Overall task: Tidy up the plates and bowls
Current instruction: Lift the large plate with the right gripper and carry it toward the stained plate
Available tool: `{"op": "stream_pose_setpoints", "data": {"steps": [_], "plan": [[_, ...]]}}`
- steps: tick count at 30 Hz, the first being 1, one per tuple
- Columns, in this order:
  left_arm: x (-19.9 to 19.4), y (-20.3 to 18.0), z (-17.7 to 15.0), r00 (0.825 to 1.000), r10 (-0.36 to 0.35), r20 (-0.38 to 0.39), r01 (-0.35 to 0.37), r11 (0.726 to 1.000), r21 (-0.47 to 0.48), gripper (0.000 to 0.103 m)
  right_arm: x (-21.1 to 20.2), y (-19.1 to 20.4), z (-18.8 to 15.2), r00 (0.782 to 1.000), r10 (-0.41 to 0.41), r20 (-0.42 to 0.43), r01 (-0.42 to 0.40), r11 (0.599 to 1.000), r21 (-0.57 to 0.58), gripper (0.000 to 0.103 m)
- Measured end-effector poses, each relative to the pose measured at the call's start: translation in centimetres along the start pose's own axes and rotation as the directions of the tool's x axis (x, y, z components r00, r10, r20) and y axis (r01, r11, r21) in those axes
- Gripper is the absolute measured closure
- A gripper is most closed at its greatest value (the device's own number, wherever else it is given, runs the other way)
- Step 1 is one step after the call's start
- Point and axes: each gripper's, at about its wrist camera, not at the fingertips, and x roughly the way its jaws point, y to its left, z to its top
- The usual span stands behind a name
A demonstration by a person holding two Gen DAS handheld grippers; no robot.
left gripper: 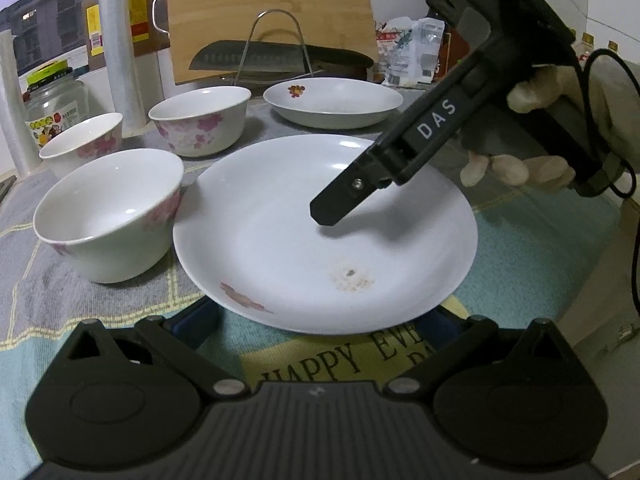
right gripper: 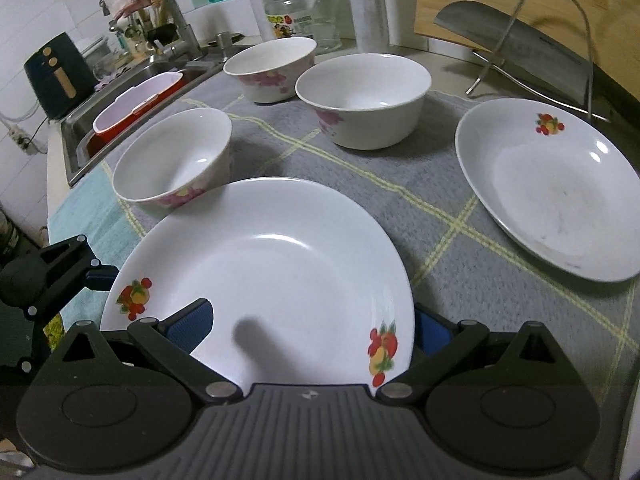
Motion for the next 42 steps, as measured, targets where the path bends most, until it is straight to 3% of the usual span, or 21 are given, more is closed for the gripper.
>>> {"op": "stream_pose_setpoints", "data": {"steps": [19,42], "plan": [[0.0,0.0,0.3,1.000,0.000,-0.003,0.000,0.998,0.057,0.001,1.0,-0.6,2.2,0.990,0.130,-0.052,-0.132,0.990,-0.049,0.000],[0.3,0.0,0.7,1.000,-0.008,-0.019,0.009,0.996,0.087,0.001,0.9,-1.1,2.6,0.987,0.144,-0.077,-0.148,0.988,-0.047,0.003]]}}
